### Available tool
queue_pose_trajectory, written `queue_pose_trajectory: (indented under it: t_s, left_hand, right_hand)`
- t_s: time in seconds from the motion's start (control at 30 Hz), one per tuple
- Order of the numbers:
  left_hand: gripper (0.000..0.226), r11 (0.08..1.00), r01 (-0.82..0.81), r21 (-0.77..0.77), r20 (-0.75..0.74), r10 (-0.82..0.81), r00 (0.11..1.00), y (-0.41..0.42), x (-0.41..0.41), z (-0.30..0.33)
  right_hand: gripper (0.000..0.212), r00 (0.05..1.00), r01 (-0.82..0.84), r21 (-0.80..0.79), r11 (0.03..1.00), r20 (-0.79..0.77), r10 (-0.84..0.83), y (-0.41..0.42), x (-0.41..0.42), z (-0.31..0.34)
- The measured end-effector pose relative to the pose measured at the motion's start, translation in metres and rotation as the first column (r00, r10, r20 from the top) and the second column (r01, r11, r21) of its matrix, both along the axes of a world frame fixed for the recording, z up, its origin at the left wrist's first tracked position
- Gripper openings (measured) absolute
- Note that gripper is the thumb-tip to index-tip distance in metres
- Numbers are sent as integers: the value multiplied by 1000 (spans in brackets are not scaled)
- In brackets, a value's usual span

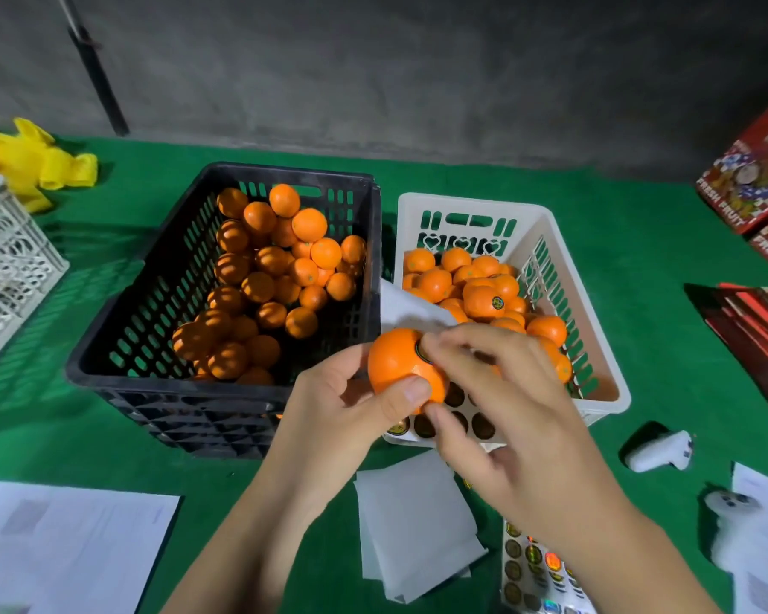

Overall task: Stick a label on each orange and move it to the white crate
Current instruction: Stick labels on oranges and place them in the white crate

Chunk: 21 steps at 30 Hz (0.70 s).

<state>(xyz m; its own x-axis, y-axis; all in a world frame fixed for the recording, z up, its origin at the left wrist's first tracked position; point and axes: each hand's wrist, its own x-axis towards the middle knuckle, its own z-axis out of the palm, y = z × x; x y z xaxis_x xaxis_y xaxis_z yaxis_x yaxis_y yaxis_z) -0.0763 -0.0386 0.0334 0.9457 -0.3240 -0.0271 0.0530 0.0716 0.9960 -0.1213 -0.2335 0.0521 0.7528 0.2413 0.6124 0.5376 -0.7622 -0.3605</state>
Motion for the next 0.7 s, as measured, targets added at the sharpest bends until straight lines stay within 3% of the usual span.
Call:
queue_pose_trajectory:
  t_s: [0.33, 0.53, 0.7]
  left_hand:
    - [51, 994, 32, -105, -261, -59, 963, 1, -12, -26]
    - [50, 996, 55, -73, -247, -72, 966, -1, -5, -26]
    - [56, 984, 77, -160, -275, -120, 954, -6, 2, -33]
  right_hand:
    - [62, 993, 13, 75, 997, -120, -4, 19, -5, -48]
    - [63, 977, 63, 81, 995, -208, -45, 16, -1, -46]
    - [65, 990, 61, 10, 998, -131, -59, 1, 0, -41]
